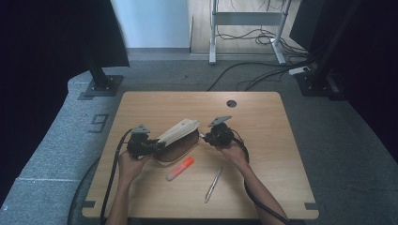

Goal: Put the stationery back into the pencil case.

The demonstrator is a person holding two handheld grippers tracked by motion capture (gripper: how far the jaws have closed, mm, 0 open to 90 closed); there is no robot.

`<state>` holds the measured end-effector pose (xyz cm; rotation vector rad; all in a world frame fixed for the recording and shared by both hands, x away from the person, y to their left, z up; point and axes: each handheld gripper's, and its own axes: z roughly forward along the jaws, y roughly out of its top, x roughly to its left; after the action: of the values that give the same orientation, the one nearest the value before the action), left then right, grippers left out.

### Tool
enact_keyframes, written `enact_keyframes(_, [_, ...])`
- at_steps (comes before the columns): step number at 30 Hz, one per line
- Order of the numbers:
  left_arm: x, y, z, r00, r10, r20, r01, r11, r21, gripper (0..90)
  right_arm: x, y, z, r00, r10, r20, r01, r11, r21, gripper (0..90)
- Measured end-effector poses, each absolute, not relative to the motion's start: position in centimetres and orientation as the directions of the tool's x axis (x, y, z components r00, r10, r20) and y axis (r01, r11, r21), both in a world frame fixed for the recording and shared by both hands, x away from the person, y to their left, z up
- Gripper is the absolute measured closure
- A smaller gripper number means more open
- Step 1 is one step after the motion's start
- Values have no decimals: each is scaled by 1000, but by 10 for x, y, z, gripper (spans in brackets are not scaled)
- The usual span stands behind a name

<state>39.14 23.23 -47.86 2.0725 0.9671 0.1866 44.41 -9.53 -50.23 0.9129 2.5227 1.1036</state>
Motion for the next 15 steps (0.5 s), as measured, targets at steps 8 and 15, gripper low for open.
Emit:
enact_keyframes(8, [391, 232, -478, 696, 691, -195, 571, -367, 734, 726, 453, -78, -505, -778, 628, 24, 448, 528, 721, 717])
enact_keyframes(15, [391, 232, -478, 699, 689, -194, 569, -371, 734, 725, 462, -67, -511, -776, 630, 10, 444, 536, 718, 718])
